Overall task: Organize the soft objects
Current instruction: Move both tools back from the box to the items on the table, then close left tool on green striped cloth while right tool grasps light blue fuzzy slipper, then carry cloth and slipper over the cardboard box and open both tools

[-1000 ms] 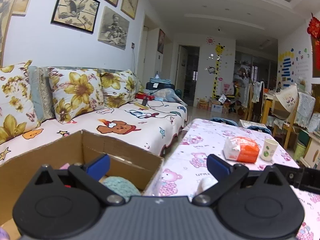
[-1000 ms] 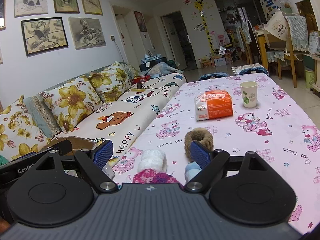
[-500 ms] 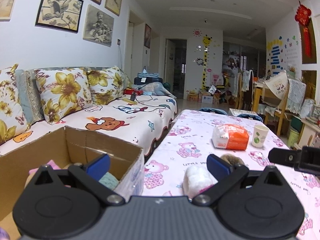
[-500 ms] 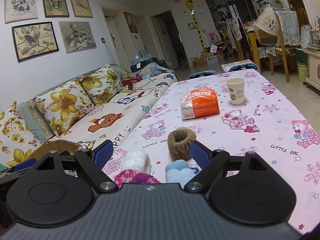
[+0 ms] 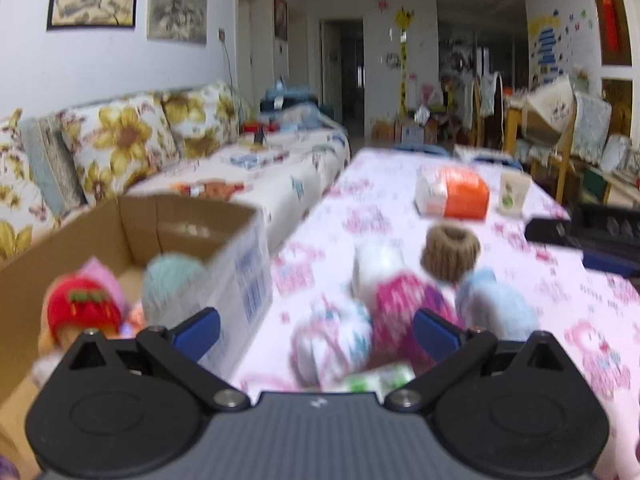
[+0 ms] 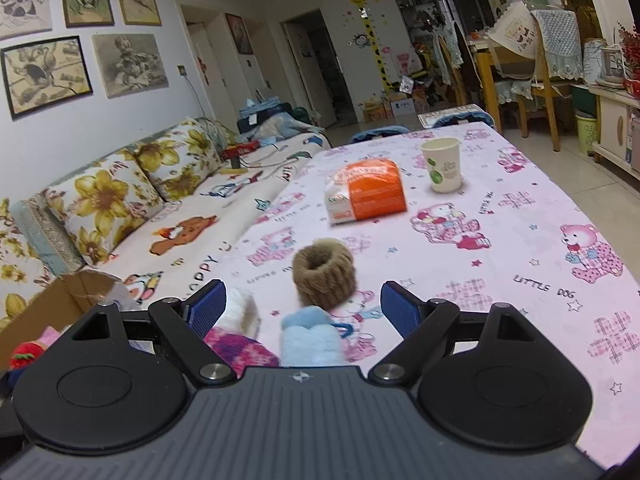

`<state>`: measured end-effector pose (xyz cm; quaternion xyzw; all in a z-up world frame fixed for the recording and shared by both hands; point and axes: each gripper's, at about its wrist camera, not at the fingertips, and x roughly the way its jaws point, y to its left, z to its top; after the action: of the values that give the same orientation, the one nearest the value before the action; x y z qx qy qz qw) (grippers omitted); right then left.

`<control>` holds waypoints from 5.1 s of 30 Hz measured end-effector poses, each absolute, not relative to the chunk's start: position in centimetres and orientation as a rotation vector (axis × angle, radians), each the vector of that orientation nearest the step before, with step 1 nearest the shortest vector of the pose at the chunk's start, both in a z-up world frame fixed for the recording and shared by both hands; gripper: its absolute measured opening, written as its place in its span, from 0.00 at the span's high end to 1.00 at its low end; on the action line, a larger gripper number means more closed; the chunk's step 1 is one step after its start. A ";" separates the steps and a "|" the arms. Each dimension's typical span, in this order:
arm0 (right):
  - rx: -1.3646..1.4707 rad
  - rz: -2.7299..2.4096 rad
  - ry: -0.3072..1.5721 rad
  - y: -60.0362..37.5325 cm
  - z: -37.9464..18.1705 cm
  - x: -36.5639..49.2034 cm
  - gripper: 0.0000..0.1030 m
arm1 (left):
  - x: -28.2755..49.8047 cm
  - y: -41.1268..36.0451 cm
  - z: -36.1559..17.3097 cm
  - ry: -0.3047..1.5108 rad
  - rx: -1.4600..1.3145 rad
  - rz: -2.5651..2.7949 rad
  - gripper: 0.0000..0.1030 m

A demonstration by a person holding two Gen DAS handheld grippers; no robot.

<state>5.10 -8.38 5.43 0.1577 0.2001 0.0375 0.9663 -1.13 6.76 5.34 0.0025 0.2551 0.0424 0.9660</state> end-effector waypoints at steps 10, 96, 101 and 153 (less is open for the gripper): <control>0.343 0.102 0.486 -7.9 4.0 7.1 0.00 | -2.9 5.2 1.9 0.697 -0.054 0.113 0.01; 0.250 0.132 0.459 -7.4 4.7 3.4 0.55 | -0.4 8.5 6.2 0.478 -0.339 -0.214 0.82; 0.258 0.157 0.448 -6.9 5.5 3.1 0.55 | -0.4 9.6 7.0 0.442 -0.364 -0.199 0.82; 0.272 0.507 0.430 3.0 10.0 6.8 0.01 | -1.5 26.2 9.0 0.299 -0.513 0.468 0.31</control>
<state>6.79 2.99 10.05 0.1331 0.2103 0.2483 0.9362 -1.51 26.18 9.00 -0.2506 0.1458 0.2286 0.9294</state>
